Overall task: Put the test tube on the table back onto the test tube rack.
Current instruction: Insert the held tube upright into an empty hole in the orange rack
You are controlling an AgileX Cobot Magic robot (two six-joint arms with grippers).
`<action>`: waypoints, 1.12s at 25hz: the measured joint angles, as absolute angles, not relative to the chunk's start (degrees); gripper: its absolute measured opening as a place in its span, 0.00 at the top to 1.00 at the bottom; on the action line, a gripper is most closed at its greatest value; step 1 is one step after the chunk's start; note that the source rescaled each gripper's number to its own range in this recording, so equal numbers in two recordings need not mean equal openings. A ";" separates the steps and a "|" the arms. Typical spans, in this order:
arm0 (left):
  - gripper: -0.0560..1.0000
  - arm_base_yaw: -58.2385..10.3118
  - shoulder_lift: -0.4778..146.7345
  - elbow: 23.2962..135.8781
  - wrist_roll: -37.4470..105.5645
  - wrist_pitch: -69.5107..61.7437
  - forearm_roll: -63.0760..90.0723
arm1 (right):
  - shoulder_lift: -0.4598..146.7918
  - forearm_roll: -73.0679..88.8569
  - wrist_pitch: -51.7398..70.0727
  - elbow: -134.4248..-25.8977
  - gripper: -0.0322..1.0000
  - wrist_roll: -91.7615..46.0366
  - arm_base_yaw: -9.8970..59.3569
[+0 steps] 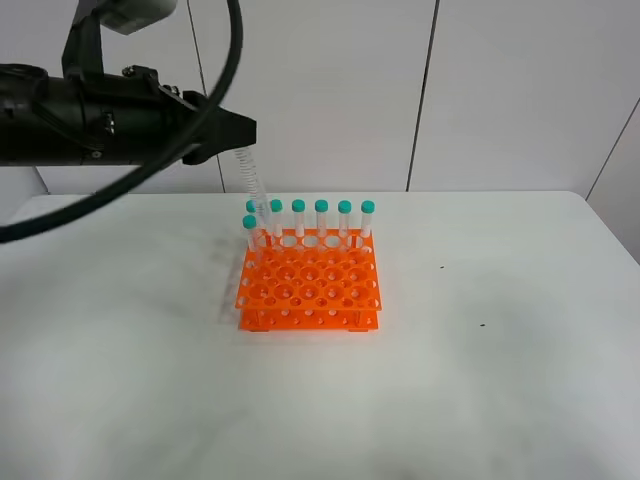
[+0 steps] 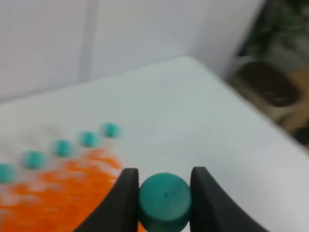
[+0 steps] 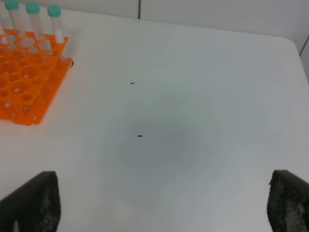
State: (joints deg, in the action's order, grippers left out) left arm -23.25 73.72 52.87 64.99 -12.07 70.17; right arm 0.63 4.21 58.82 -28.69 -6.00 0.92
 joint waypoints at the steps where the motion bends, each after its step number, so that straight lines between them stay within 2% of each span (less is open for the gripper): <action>1: 0.93 -23.32 73.72 52.87 64.50 -9.61 67.53 | 0.63 4.21 58.82 -28.69 0.06 -6.00 0.92; 4: 0.93 -23.32 73.72 52.87 57.81 -3.84 55.49 | 0.63 4.21 58.82 -28.69 0.06 -6.00 0.92; 12: 0.93 -23.32 73.67 48.20 12.07 11.20 12.06 | 0.63 4.21 58.82 -28.69 0.06 -5.96 0.92; 16: 0.93 -23.32 73.67 42.21 -0.61 24.84 -1.87 | 0.63 4.21 58.82 -28.69 0.06 -5.89 0.92; 20: 0.93 -24.42 74.01 41.25 -6.46 25.46 -8.49 | 0.63 4.21 58.82 -28.69 0.06 -5.89 0.92; 28: 0.93 -30.99 83.96 49.19 -6.96 22.37 -9.73 | 0.63 4.21 58.82 -28.69 0.06 -5.89 0.92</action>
